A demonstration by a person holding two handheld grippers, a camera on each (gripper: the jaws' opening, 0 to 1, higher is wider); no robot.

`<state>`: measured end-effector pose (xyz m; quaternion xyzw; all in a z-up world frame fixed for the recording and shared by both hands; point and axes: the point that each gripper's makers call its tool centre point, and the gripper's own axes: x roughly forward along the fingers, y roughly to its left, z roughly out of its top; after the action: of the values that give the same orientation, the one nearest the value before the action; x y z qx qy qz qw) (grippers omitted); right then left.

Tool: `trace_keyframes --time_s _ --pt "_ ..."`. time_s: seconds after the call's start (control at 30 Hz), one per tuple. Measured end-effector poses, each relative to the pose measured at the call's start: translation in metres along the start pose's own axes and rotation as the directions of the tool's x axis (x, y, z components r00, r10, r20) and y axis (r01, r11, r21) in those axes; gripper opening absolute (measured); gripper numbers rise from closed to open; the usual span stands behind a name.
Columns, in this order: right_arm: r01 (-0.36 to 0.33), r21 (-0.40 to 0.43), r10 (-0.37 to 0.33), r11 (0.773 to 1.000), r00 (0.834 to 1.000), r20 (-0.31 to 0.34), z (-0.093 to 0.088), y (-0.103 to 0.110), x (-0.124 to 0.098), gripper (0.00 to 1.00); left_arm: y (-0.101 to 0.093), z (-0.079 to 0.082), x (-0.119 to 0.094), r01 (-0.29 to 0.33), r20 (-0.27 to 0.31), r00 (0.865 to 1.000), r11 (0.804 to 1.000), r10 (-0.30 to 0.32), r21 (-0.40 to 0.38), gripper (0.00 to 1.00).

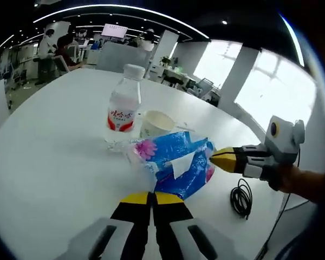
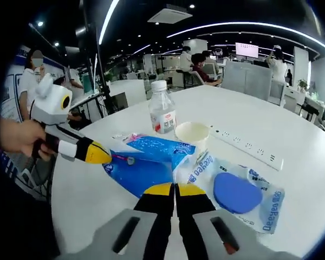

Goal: Arrange the tabletop items into an orderly group along one side of the table until the central work area is clear of visible clutter.

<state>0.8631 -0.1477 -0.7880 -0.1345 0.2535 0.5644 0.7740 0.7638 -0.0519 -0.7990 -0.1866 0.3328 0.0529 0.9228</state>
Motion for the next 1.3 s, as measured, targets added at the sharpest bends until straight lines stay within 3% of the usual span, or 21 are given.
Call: trace_keyframes --time_s 0.53,0.87,1.3 --pt "0.149 0.087 -0.153 0.985 0.987 0.044 -0.021 -0.057 -0.069 0.00 -0.079 0.017 0.029 0.122 -0.030 0.992 0.987 -0.119 0.102 0.00" --pt "0.232 0.147 -0.245 0.961 0.967 0.072 -0.029 -0.088 -0.113 0.00 -0.129 0.028 0.043 0.202 -0.047 0.979 0.966 -0.197 0.161 0.00" --pt "0.332 0.164 -0.345 0.929 0.937 0.058 -0.036 -0.127 -0.157 0.00 -0.182 0.033 0.066 0.285 -0.095 0.958 0.934 -0.271 0.214 0.00"
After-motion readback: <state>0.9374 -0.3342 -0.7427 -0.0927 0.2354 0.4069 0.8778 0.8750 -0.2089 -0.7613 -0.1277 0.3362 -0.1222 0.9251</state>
